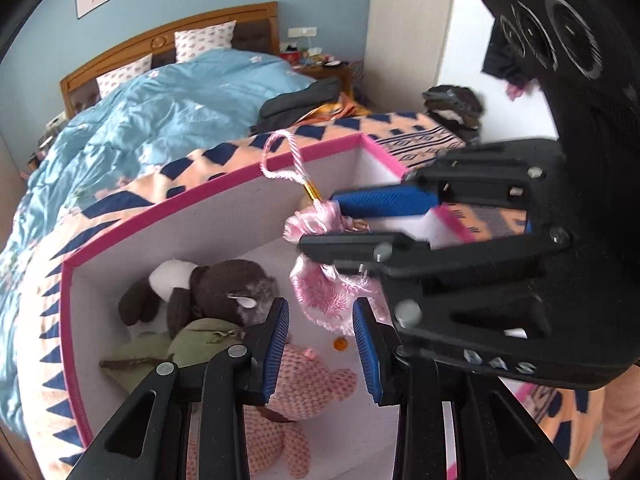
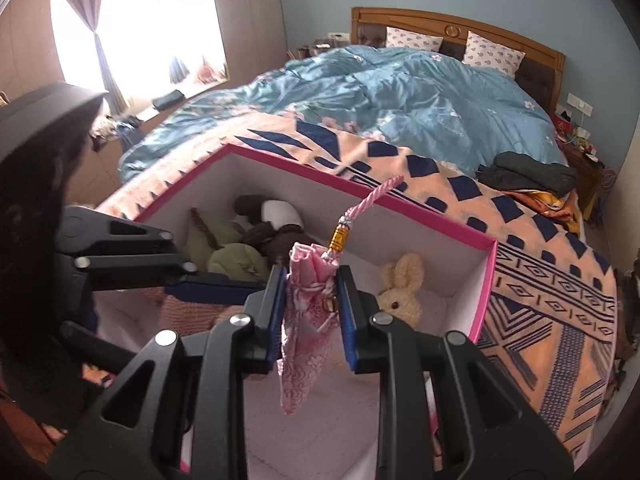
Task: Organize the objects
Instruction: 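Lower the pouch into the box and open the left gripper, then grasp the white floral tissue pack with the left gripper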
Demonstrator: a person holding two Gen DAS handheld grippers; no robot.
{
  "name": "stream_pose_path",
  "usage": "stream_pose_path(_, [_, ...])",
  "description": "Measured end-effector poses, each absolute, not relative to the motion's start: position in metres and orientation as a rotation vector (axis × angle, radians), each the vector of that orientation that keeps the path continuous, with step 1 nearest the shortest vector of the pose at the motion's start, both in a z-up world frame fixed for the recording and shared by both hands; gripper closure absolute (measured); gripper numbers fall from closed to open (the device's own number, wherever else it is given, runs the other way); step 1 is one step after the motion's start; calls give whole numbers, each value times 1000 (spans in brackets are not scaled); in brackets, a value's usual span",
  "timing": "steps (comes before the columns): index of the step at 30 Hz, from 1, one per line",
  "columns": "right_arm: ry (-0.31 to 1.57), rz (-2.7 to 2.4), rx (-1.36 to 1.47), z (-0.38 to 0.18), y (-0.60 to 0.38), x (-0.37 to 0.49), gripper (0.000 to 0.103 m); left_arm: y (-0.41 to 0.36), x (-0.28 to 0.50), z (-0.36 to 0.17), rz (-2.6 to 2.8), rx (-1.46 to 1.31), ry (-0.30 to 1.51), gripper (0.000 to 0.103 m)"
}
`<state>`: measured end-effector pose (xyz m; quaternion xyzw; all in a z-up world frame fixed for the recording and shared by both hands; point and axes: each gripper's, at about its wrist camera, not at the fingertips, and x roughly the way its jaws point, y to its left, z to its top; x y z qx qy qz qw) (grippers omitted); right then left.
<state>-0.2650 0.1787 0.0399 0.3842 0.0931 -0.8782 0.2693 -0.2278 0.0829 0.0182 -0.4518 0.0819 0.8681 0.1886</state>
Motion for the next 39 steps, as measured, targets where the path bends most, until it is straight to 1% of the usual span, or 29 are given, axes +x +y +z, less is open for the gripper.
stream_pose_path(2, [279,-2401,1058,38,178,-270,73,82,-230,15,2439,-1285,219,69])
stream_pose_path(4, [277,-2419,1082,37,181,-274,69,79,-231,13,2437,-1298,198,69])
stream_pose_path(7, [256,-2446,1092,36,190,-272,68,75,-229,11,2447,-1294,179,69])
stream_pose_path(14, [189,-2437,1054,39,208,-248,68,59,-215,19,2438,-1205,42,66])
stream_pose_path(18, [109,-2429,997,46,223,-225,68,53,-190,34,2432,-1095,6,57])
stream_pose_path(19, [86,-2428,979,48,228,-217,68,52,-181,38,2432,-1063,5,51])
stream_pose_path(21, [53,-2429,947,51,236,-201,67,51,-159,45,2424,-995,11,43])
stream_pose_path(23, [4,-2427,916,53,246,-182,63,52,-143,50,2420,-944,27,43])
stream_pose_path(25, [-32,-2437,884,51,256,-159,56,54,-122,52,2408,-889,40,43])
stream_pose_path(30, [-125,-2404,889,29,276,-111,56,60,-83,41,2383,-838,52,43])
stream_pose_path(38, [-238,-2357,987,-20,288,-71,56,87,-52,-10,2274,-943,77,43])
stream_pose_path(39, [-247,-2356,994,-24,289,-68,56,90,-51,-14,2277,-954,86,44])
